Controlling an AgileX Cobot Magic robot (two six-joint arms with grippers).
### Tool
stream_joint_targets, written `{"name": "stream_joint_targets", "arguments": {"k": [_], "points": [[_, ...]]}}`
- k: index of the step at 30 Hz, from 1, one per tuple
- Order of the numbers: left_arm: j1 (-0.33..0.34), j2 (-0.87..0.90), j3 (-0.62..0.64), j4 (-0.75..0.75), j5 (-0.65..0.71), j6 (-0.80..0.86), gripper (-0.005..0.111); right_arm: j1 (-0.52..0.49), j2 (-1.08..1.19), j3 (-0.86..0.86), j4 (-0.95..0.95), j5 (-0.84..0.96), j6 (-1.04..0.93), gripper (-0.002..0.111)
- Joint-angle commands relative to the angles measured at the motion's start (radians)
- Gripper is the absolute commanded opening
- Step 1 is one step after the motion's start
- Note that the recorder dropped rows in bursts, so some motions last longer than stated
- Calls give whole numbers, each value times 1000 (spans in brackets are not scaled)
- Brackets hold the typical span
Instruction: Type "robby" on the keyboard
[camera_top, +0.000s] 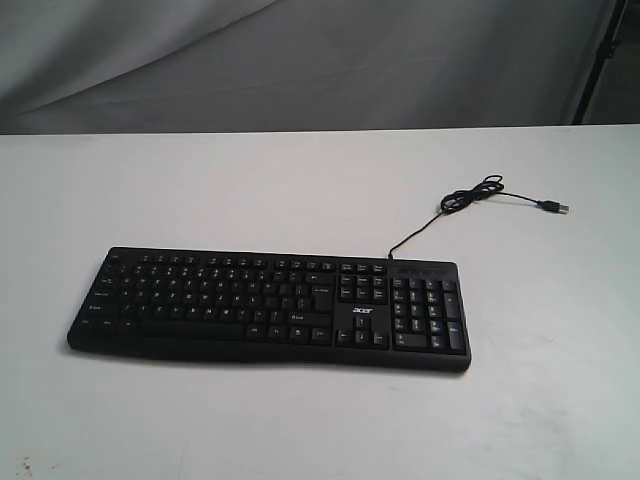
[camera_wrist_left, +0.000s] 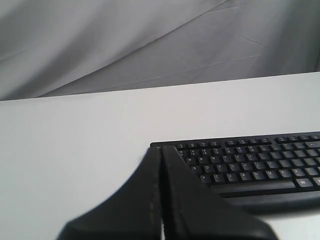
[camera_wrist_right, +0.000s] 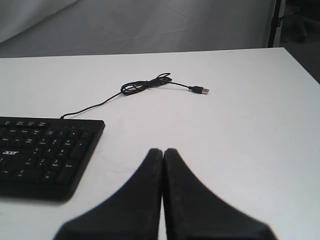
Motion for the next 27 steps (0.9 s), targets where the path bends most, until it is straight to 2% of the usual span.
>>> {"name": "stream_joint_targets", "arguments": {"k": [1, 6, 14, 23, 27], "points": [[-6, -3, 4, 5, -5, -3, 0, 2, -7, 4, -18, -19, 0, 0], [-6, -3, 4, 5, -5, -3, 0, 2, -7, 4, -20, -138, 0, 0], [-6, -3, 4, 5, -5, -3, 0, 2, -7, 4, -20, -477, 0, 0], [-6, -3, 4, 5, -5, -3, 0, 2, -7, 4, -20, -516, 0, 0], [-6, -3, 4, 5, -5, -3, 0, 2, -7, 4, 12, -653, 42, 0]]}}
